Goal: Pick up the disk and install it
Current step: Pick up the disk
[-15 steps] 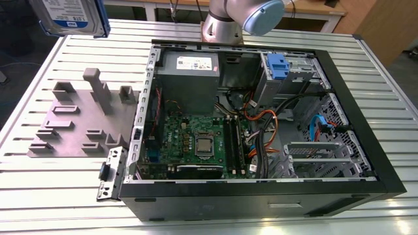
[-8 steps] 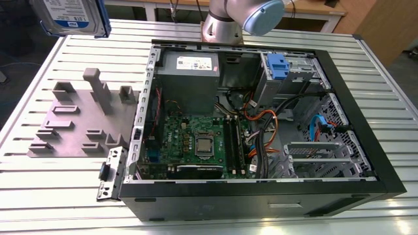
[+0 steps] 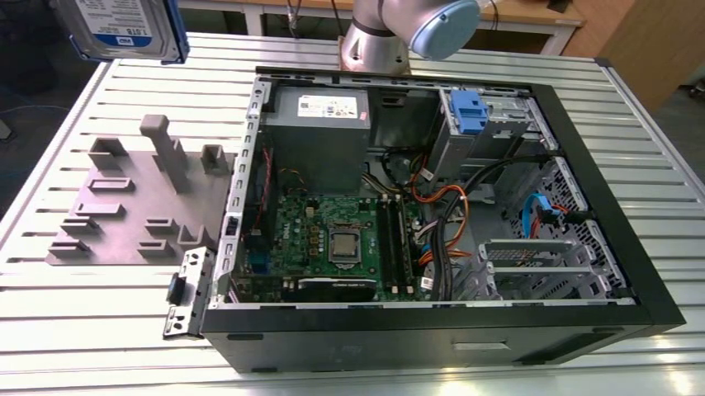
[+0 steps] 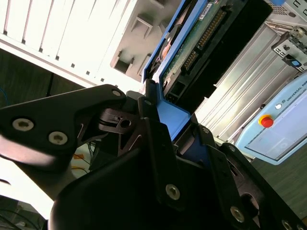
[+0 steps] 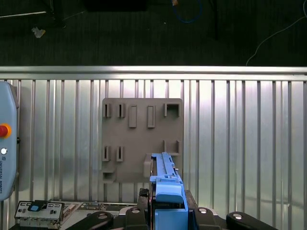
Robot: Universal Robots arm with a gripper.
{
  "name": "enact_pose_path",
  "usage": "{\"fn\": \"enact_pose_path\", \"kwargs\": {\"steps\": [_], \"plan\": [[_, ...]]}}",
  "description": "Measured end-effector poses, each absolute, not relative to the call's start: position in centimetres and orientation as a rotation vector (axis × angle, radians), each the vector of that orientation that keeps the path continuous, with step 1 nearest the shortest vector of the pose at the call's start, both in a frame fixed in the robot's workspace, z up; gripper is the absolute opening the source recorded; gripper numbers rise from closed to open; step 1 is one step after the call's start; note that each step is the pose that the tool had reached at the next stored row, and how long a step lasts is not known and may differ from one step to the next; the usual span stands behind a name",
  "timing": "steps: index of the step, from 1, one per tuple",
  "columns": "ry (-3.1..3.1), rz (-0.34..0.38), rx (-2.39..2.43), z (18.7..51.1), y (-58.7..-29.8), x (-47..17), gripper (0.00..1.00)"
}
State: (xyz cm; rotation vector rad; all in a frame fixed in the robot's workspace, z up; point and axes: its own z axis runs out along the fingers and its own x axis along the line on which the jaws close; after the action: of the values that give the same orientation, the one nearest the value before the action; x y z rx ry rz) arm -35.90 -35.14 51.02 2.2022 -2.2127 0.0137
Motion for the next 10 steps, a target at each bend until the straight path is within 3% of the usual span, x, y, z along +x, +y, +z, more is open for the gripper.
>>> {"fn": "enact_pose_path", "kwargs": {"steps": [10], "plan": [[-2.213,0.014,2.202,51.01,-35.14,-35.73,0.36]]}}
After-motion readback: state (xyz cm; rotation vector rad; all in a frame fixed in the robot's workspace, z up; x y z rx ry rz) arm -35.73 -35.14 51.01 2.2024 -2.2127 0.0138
